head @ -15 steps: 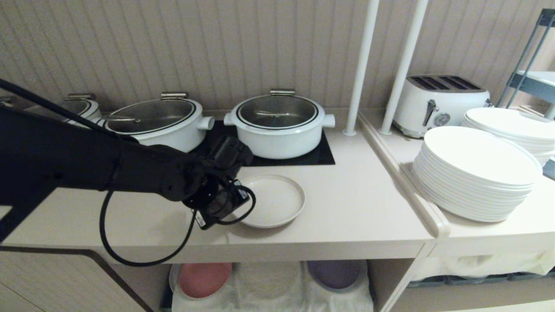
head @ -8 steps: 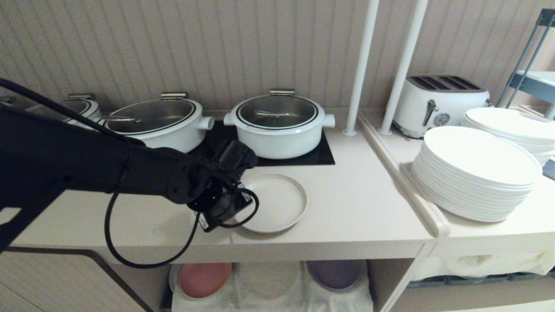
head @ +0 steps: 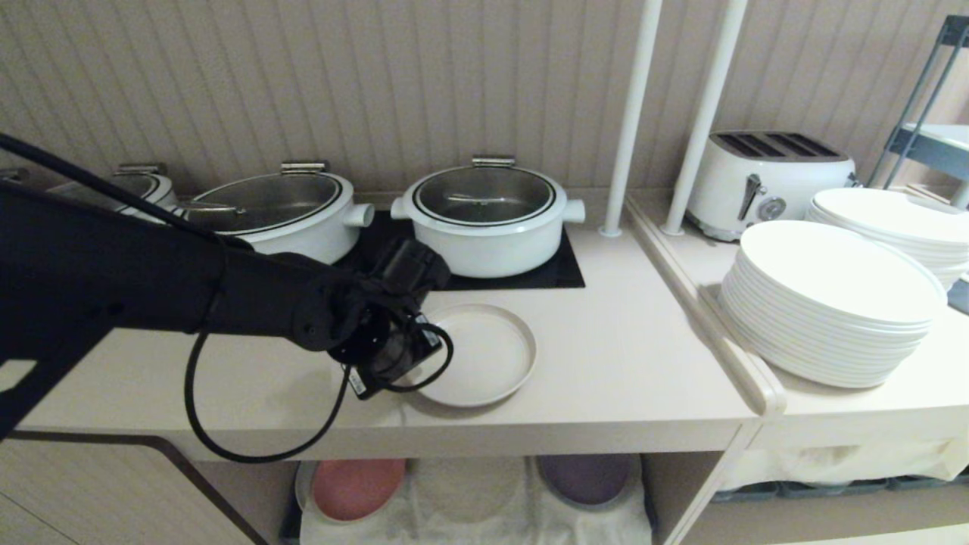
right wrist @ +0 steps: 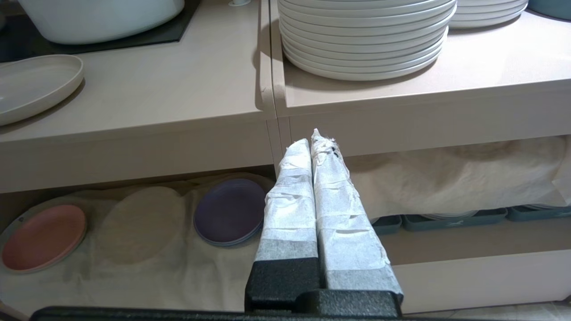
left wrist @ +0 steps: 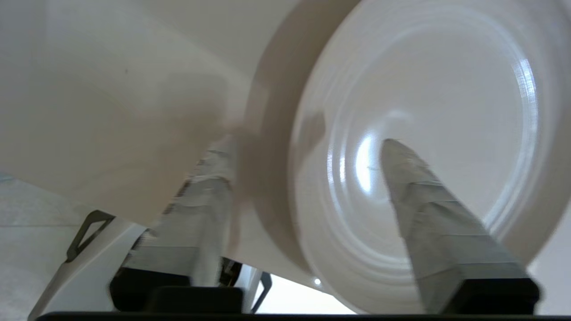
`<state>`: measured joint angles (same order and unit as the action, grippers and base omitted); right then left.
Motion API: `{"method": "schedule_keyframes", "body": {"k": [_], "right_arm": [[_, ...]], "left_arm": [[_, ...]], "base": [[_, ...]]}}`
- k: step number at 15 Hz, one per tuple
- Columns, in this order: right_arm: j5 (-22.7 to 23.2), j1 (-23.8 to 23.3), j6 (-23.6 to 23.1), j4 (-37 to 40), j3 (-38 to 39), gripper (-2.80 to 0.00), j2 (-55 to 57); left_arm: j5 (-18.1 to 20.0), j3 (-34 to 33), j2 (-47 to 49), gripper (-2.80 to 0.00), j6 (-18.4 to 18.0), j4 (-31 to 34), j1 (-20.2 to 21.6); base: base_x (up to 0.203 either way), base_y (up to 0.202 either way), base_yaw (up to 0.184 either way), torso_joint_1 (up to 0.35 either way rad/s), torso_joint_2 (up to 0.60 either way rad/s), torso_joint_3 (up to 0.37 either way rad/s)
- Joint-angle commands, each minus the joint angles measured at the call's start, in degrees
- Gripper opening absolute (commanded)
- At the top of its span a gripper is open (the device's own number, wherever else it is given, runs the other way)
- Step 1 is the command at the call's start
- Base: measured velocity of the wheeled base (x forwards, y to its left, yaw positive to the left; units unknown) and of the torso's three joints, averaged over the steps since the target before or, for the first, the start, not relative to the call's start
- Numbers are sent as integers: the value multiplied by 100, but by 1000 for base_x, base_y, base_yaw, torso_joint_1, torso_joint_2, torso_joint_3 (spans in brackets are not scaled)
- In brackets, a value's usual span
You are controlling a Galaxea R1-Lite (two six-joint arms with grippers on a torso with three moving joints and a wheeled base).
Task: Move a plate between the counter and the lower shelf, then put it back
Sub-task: Put the plate
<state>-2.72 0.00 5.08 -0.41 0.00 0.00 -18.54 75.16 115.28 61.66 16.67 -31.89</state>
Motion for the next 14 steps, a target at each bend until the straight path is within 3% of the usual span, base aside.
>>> {"method": "schedule_keyframes", "body": {"k": [1, 12, 13, 14], "right_arm": [[-1, 0, 2, -3, 0, -280, 0], [-9, 0, 2, -3, 0, -280, 0], [-8, 0, 2, -3, 0, -280, 0], [-1, 0, 2, -3, 0, -280, 0]], "left_arm": [[-18, 33, -58, 0, 30, 11, -1], [-42, -24, -774, 0, -14, 281, -63], [-47, -51, -846, -280, -14, 291, -63], [-53, -85, -937, -280, -16, 299, -63]], "base": [[0, 0, 0, 0, 0, 0], [0, 0, 0, 0, 0, 0], [0, 0, 0, 0, 0, 0], [0, 0, 0, 0, 0, 0]]}}
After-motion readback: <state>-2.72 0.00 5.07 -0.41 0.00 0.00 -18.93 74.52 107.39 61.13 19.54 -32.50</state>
